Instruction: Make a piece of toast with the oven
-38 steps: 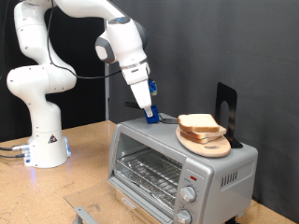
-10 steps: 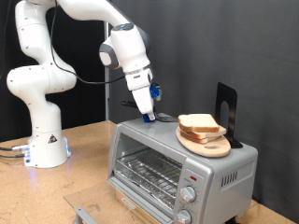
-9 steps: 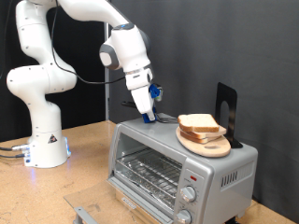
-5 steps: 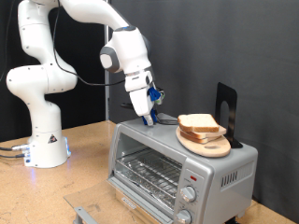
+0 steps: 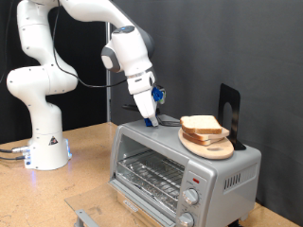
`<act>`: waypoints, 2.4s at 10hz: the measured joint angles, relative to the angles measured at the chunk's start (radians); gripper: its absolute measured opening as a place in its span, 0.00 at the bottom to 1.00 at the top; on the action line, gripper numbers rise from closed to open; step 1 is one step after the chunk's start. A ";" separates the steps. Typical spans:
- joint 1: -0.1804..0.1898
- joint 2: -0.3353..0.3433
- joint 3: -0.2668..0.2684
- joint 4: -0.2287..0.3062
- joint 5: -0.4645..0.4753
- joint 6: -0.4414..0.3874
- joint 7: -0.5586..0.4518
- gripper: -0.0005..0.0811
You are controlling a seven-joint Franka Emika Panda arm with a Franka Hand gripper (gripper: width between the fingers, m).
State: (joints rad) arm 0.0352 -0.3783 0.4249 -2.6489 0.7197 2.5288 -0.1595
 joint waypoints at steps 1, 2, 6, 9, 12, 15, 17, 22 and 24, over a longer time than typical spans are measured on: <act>0.011 -0.021 -0.020 0.006 0.020 -0.044 -0.031 0.99; 0.012 -0.045 -0.029 0.008 0.021 -0.075 -0.035 0.99; -0.025 -0.093 -0.026 0.010 -0.093 -0.122 0.025 0.99; -0.030 -0.120 -0.057 0.025 -0.107 -0.181 -0.038 0.99; -0.032 -0.152 -0.088 0.049 -0.132 -0.291 -0.089 0.99; -0.038 -0.156 -0.076 0.040 -0.178 -0.290 -0.080 0.99; -0.048 -0.154 -0.048 0.023 -0.203 -0.263 -0.057 0.99; -0.059 -0.141 0.012 -0.029 -0.206 -0.145 -0.033 0.99; -0.060 -0.134 0.025 -0.039 -0.202 -0.103 -0.032 0.99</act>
State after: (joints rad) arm -0.0245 -0.5120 0.4504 -2.6875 0.5177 2.4260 -0.1912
